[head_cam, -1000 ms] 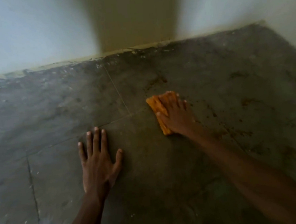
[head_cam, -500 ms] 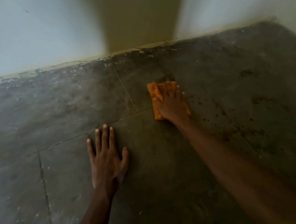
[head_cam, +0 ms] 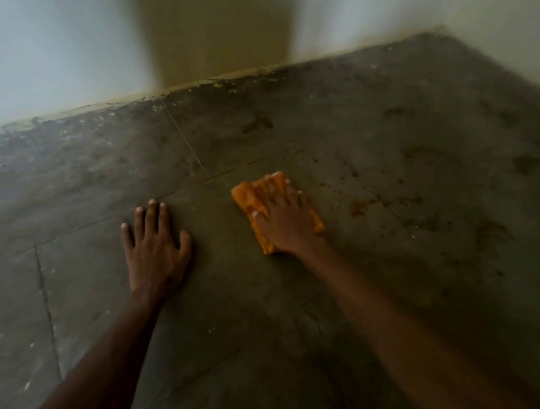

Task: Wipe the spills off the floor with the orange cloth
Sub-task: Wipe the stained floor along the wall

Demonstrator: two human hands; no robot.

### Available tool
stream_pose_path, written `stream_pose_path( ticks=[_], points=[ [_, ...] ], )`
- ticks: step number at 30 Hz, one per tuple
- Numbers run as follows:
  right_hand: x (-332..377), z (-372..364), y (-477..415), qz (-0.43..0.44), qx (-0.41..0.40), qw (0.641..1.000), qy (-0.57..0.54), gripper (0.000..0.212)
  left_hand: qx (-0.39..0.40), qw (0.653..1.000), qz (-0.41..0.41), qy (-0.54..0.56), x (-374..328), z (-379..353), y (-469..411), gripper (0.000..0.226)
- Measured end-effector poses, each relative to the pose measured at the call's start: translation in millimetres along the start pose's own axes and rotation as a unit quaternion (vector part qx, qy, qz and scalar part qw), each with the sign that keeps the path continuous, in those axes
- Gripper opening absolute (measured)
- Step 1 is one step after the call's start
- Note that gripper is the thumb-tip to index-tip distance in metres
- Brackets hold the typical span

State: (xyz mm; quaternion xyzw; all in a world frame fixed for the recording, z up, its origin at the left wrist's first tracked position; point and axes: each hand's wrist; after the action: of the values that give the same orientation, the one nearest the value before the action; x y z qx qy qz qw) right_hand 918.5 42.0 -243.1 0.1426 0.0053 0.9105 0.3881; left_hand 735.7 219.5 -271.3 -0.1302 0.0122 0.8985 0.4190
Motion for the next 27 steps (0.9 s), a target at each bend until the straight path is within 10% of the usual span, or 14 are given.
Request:
stream_pose_path(
  ticks=[4,9,16,22,27],
  points=[
    [-36,-21,171,0.129,-0.006,0.992,-0.002,0.064,-0.015,0.998,-0.053,0.003,-25,13,8,0.068],
    [-159,17,119,-0.139,-0.055,0.989,0.008,0.067,0.029,0.966,-0.257,0.0,-120,2,-14,0.073],
    [-179,-9,246,-0.011,-0.088,0.995,0.037,0.063,0.091,0.983,-0.161,0.01,-223,-55,15,0.084],
    [-219,29,120,-0.232,-0.1,0.968,-0.002,0.065,0.046,0.985,-0.165,-0.016,-225,-58,17,0.083],
    [-188,11,176,0.196,0.02,0.978,0.069,0.07,0.057,0.986,-0.158,-0.016,-226,-55,17,0.08]
  ],
)
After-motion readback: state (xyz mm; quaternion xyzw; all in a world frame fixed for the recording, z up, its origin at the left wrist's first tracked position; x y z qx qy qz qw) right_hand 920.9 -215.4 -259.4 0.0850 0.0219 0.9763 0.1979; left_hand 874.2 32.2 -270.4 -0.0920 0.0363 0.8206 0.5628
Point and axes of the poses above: each hand's wrist, its own y-axis away from the middle knuckle, its own z-axis out of the back of the hand, x = y × z, and after that the axes turned 2 degrees about -y, right-handed
